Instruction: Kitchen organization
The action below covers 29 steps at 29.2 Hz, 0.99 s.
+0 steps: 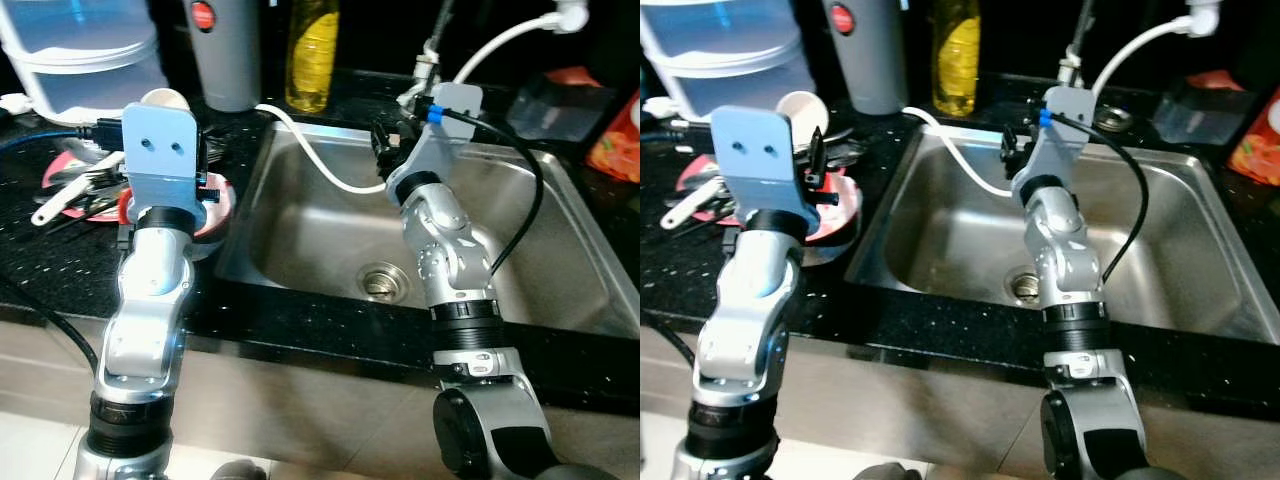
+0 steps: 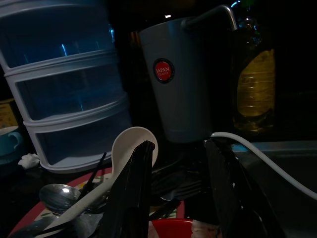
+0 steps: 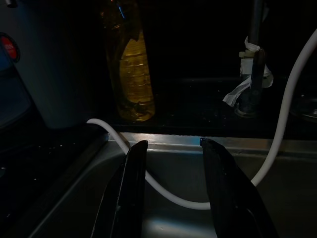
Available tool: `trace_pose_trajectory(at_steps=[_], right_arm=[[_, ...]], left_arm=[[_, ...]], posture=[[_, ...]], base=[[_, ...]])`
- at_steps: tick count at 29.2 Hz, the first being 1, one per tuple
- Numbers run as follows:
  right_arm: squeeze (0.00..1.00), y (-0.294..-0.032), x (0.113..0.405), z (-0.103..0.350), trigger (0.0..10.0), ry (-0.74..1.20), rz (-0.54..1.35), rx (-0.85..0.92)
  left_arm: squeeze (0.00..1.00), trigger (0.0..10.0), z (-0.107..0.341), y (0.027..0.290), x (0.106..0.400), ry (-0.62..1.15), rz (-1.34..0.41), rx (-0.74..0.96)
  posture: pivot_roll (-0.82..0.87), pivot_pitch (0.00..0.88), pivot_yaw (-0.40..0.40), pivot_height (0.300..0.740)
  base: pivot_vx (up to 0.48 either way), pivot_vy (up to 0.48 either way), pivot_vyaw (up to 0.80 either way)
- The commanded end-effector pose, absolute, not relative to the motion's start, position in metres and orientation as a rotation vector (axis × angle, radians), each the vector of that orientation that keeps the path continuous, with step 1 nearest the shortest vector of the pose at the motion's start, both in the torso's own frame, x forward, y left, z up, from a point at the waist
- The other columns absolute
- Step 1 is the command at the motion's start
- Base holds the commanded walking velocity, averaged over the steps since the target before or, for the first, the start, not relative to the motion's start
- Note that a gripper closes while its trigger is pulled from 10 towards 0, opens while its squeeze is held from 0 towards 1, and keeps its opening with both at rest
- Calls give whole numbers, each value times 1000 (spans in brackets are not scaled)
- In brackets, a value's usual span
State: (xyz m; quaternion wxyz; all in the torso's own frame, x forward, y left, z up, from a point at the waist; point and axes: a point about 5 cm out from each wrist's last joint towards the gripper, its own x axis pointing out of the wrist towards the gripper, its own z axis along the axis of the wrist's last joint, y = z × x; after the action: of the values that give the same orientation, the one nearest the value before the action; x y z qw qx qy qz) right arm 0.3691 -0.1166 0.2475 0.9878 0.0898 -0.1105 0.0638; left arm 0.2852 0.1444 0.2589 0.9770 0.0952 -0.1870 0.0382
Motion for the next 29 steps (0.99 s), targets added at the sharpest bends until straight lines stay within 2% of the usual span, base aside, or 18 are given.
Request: trace_pose_trajectory(at_steps=[1, 9, 12, 16, 21, 24, 26, 27, 29], right_arm=[[0, -114, 369, 246, 10000, -214, 136, 181], [0, -114, 367, 256, 10000, -262, 167, 153], [0, -117, 367, 258, 10000, -270, 165, 149], [0, -120, 369, 256, 10000, -268, 156, 142], [0, -117, 369, 253, 10000, -255, 167, 134], [0, -116, 369, 253, 10000, -254, 171, 133], [0, -114, 369, 251, 10000, -250, 176, 132], [0, -114, 369, 250, 10000, -246, 177, 134], [0, -114, 369, 249, 10000, -245, 177, 136]], left_arm=[[0, 10000, 257, 142, 288, -361, 70, 180], [0, 10000, 290, 165, 280, -302, -8, 420], [0, 10000, 293, 173, 269, -219, -57, 417], [0, 10000, 271, 152, 236, -49, -270, 280], [0, 10000, 249, 129, 225, 71, -347, 210], [0, 10000, 248, 130, 225, 86, -354, 216], [0, 10000, 246, 142, 226, 131, -329, 285], [0, 10000, 245, 159, 228, 173, -282, 361], [0, 10000, 244, 165, 229, 190, -265, 376]], posture=[[160, 0, -12, 740], [179, 0, -8, 740], [188, 0, -4, 740], [226, 0, 3, 740], [230, 0, -1, 740], [230, 0, 0, 740], [232, 0, 3, 740], [234, 0, 7, 740], [233, 0, 8, 740]], base=[[0, 0, 0], [0, 0, 0], [0, 0, 0], [0, 0, 0], [0, 0, 0], [0, 0, 0], [0, 0, 0], [0, 0, 0], [0, 0, 0]])
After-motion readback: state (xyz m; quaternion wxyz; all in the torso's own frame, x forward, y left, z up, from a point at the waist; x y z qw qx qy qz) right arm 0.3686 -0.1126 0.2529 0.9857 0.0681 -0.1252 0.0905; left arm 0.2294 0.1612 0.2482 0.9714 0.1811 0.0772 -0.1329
